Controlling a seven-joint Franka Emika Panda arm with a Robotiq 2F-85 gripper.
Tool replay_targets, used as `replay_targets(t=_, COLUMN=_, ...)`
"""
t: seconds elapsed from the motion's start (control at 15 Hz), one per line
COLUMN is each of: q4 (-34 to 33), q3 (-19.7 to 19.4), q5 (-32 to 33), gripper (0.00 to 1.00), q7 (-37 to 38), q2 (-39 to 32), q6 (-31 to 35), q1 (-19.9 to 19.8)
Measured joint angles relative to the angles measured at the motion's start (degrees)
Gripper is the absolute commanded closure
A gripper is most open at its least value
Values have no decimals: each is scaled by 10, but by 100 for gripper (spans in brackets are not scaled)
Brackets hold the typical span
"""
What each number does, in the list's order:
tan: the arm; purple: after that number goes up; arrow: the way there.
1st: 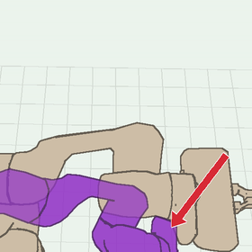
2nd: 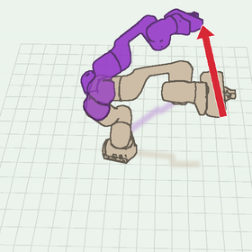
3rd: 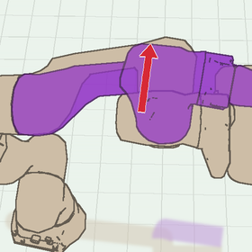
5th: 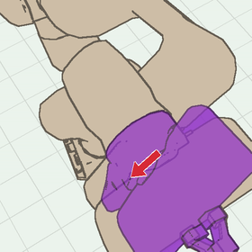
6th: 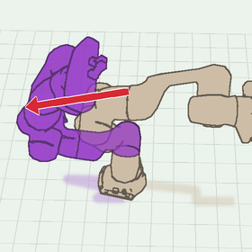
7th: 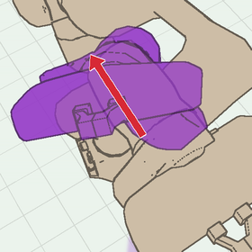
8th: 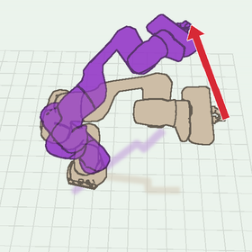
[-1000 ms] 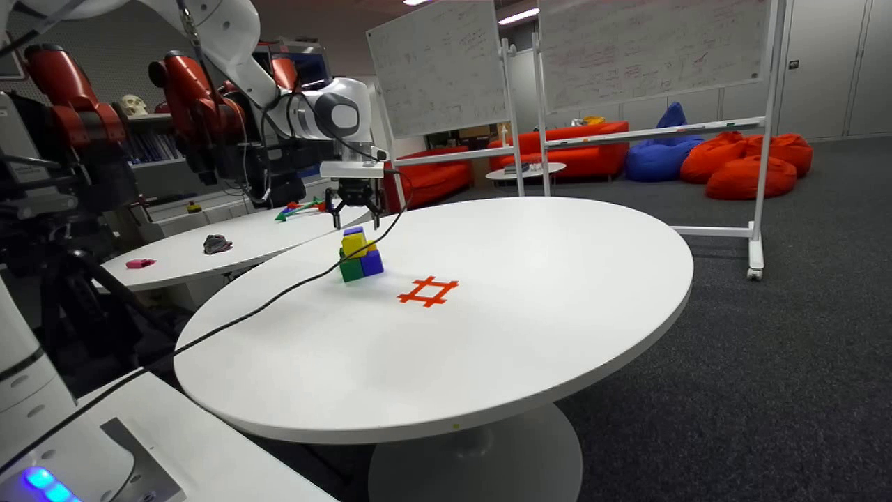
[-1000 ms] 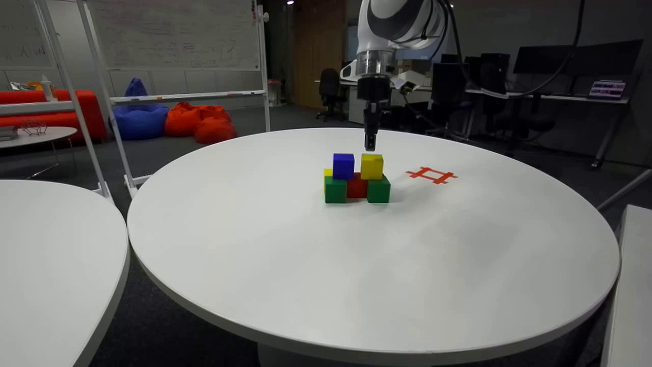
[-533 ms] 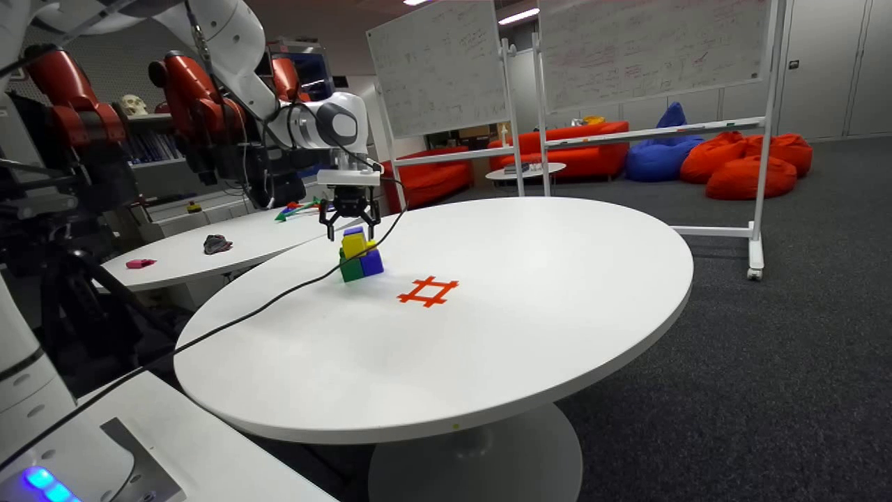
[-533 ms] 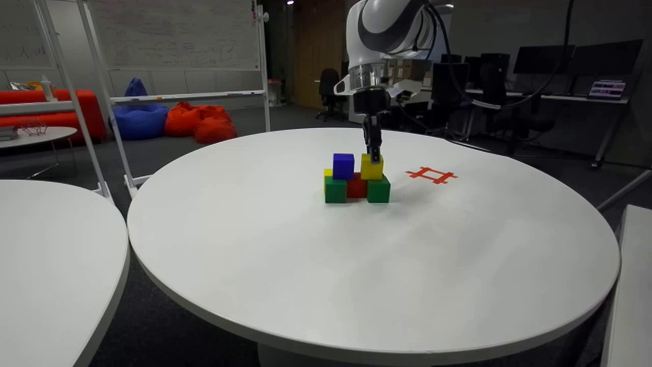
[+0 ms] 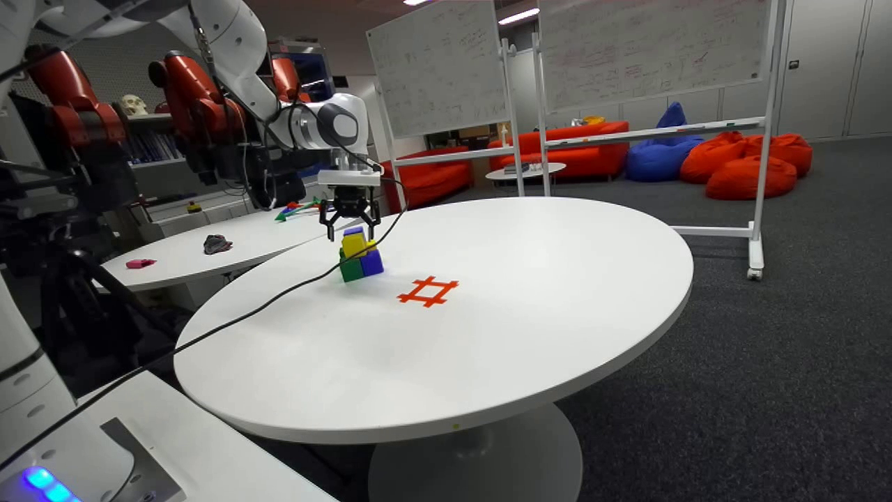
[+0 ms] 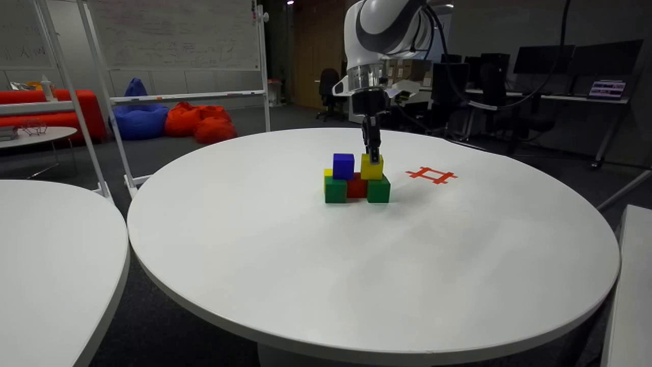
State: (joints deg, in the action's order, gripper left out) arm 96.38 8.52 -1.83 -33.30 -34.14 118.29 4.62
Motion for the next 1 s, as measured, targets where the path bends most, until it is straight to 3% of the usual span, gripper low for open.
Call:
replay_targets(t=0.6, q4=0, q3=2, q5=50, gripper=0, q7=-3, q2=0, q6=4, q1=8)
replay_targets(t=1.0, q4=0, q3=2, q5=51, gripper=0, q7=-2, q2=-1, q6=4, q1=8)
